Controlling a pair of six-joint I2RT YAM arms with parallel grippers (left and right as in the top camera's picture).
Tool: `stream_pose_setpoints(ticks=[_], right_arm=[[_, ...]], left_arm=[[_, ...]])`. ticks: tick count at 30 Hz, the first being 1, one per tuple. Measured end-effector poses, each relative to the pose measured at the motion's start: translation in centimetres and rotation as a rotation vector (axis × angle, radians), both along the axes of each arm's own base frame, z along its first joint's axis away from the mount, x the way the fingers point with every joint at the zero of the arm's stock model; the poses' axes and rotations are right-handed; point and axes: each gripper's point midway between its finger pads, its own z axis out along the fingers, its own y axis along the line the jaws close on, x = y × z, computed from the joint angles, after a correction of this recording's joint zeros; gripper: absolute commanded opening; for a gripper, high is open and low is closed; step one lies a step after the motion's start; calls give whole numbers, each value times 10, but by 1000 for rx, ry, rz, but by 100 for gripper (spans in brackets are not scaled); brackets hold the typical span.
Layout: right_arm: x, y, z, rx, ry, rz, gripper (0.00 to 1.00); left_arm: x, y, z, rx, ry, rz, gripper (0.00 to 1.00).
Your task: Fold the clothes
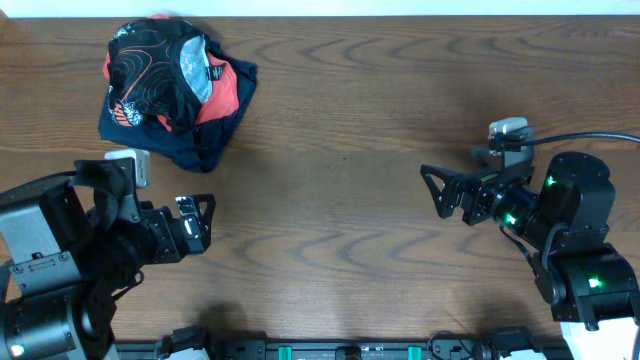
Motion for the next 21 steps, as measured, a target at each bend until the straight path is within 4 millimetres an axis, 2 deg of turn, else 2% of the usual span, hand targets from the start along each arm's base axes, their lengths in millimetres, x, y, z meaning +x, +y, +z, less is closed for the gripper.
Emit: stream_pose_setpoints(ticks=[8,16,19,21], right_arm=[[-2,2,-2,58,54,-25,99],[-11,-8,-19,22,129,-68,99],[-15,-12,-11,-42,53,-47,99],[-20,-16,4,-92,-53,-35,99]], left_arm=[[1,0,-1,-1,5,0,98],[1,0,-1,-1,5,0,98],[1,0,-1,0,5,1,98],[1,0,-1,0,5,1,98]])
